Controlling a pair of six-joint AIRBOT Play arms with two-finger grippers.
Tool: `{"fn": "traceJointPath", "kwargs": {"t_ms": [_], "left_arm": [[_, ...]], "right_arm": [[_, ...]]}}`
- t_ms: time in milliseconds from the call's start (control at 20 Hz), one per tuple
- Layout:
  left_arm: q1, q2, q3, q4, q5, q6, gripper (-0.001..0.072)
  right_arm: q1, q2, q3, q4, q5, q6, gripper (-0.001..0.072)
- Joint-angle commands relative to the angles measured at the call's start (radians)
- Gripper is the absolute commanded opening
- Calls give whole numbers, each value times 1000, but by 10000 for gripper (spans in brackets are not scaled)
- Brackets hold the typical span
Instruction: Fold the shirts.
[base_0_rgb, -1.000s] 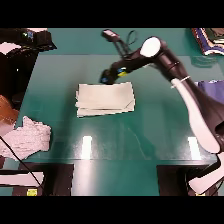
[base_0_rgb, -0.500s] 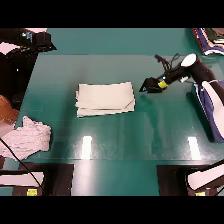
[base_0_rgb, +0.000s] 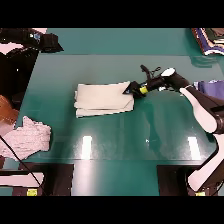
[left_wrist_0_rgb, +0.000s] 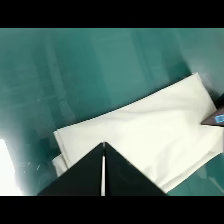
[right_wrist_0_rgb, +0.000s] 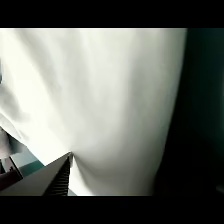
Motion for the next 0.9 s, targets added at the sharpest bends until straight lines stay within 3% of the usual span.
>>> {"fn": "traceJointPath", "kwargs": {"t_ms": [0, 100, 150, 250, 450, 650, 850], "left_arm": [[-8, -1, 0, -2, -5, 4, 25], [-8, -1, 0, -3, -19, 3, 25], [-8, -1, 0, -6, -29, 3, 25], [-16, -1, 0, -6, -43, 3, 25], [-103, -1, 0, -6, -44, 3, 25], [-210, -1, 0, -6, 22, 3, 25], [-305, -1, 0, -6, 95, 3, 25]], "right_arm": [[86, -47, 80, 25, -29, -3, 378], [108, -51, 111, 18, -39, -31, 76], [108, -51, 131, 17, -37, -48, 23], [84, -42, 181, -4, -32, -44, 22], [-79, 82, 222, -200, -29, 25, 22], [-376, 236, 222, -345, 35, 78, 22], [-683, 326, 222, -372, 19, 85, 22]]}}
